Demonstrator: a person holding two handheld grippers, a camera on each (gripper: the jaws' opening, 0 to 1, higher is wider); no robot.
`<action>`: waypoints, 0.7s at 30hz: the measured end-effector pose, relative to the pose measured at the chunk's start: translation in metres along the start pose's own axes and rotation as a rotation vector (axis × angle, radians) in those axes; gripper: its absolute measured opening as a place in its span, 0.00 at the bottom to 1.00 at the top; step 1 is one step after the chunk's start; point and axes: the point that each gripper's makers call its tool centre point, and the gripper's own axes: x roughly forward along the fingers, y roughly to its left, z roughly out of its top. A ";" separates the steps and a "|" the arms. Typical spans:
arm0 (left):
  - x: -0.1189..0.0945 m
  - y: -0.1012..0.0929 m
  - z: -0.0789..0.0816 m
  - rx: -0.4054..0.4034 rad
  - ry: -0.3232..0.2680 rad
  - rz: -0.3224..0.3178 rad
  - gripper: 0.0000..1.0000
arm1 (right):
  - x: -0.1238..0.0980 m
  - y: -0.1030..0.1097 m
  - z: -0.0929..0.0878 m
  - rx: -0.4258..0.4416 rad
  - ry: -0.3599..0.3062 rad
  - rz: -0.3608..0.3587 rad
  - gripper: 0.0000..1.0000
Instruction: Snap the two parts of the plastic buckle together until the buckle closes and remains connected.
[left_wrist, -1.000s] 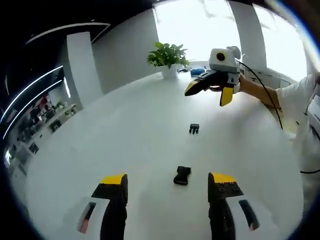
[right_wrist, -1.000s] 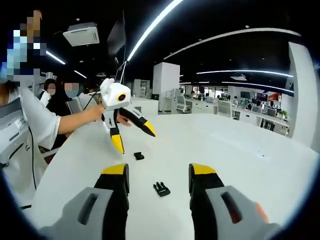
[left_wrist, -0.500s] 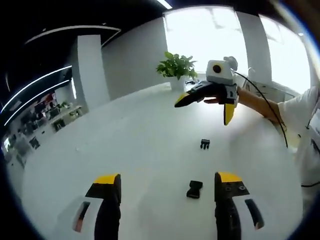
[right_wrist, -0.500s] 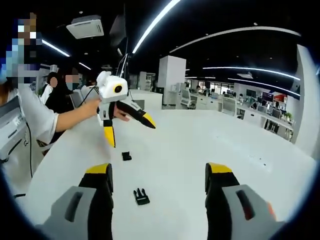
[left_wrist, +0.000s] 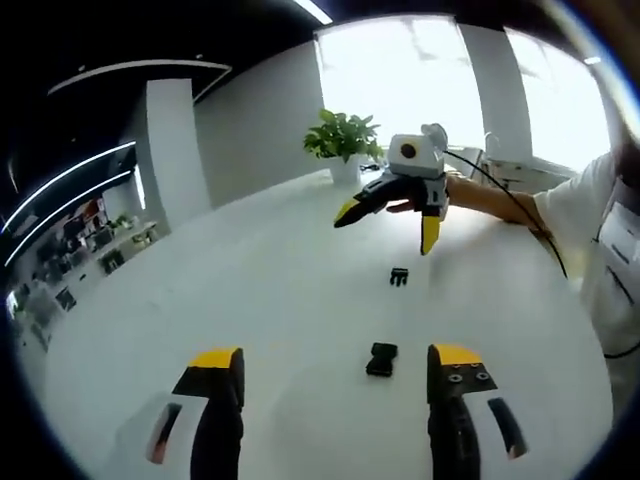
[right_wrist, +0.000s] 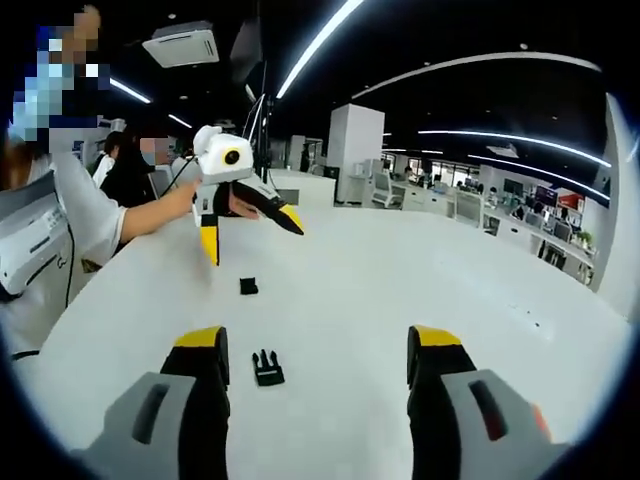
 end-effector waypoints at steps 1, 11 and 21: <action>-0.001 0.000 0.000 -0.015 -0.005 -0.010 0.74 | 0.001 0.001 -0.002 0.008 0.001 0.010 0.73; 0.010 -0.004 -0.012 -0.052 0.003 -0.027 0.65 | 0.009 0.017 0.005 0.002 -0.015 0.090 0.64; 0.015 -0.017 -0.013 -0.052 -0.023 -0.037 0.57 | 0.004 0.031 -0.004 0.035 -0.017 0.090 0.49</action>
